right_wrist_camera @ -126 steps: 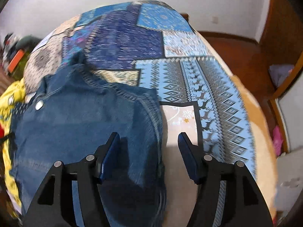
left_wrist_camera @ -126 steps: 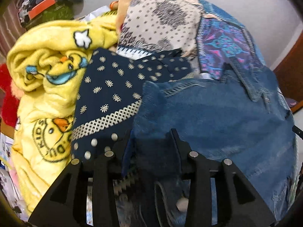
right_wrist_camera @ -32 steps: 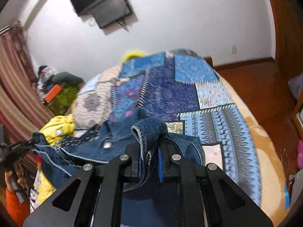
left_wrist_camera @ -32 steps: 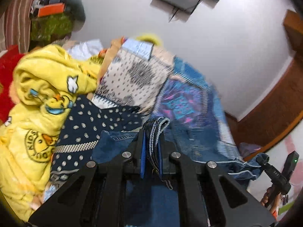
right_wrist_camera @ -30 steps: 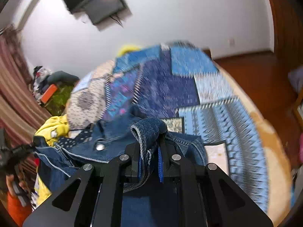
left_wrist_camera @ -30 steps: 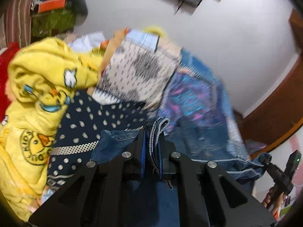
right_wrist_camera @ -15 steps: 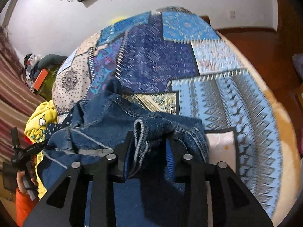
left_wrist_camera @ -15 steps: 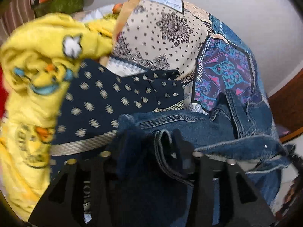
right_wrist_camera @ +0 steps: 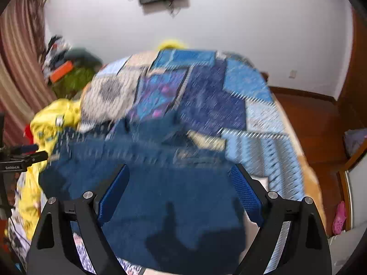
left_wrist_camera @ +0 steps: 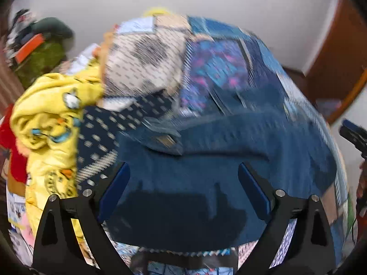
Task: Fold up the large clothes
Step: 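Lift the hem with both tools and fold it over toward the collar, then open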
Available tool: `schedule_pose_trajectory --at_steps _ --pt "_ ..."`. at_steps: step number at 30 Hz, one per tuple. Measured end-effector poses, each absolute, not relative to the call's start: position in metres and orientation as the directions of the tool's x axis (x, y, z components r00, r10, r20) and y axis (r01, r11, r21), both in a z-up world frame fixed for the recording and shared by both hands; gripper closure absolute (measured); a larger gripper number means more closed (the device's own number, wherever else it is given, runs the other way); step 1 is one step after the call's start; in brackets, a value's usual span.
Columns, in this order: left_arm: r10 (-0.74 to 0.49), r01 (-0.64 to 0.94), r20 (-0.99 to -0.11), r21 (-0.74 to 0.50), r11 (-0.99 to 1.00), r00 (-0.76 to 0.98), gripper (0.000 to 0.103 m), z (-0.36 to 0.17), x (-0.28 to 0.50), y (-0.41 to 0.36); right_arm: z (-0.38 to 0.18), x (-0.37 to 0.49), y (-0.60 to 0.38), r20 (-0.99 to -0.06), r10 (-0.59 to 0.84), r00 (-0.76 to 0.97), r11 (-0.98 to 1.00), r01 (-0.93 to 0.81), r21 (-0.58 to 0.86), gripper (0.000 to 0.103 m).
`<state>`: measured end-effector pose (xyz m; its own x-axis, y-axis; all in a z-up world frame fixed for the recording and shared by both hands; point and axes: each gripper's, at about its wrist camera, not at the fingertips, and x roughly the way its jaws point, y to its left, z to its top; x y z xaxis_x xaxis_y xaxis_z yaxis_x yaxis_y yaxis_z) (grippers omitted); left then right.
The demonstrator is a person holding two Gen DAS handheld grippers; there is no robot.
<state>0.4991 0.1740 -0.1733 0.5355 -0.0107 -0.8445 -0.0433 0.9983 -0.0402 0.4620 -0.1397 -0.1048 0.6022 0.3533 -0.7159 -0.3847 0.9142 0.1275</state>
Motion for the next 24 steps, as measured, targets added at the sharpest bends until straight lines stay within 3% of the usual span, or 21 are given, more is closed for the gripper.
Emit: schedule_pose_trajectory --at_steps 8,20,24 --pt "-0.005 -0.031 -0.889 -0.021 0.999 0.459 0.007 -0.233 0.526 0.150 -0.167 0.449 -0.089 -0.800 0.381 0.464 0.871 -0.471 0.142 0.015" --pt "0.088 -0.455 -0.902 -0.128 0.881 0.423 0.008 -0.266 0.550 0.272 -0.190 0.461 -0.096 -0.808 0.361 0.466 0.883 -0.450 0.135 0.009" --pt "0.076 -0.428 -0.901 -0.127 0.895 0.426 0.008 -0.260 0.532 0.281 -0.190 0.449 -0.093 -0.809 0.349 0.474 0.860 -0.505 0.075 0.009"
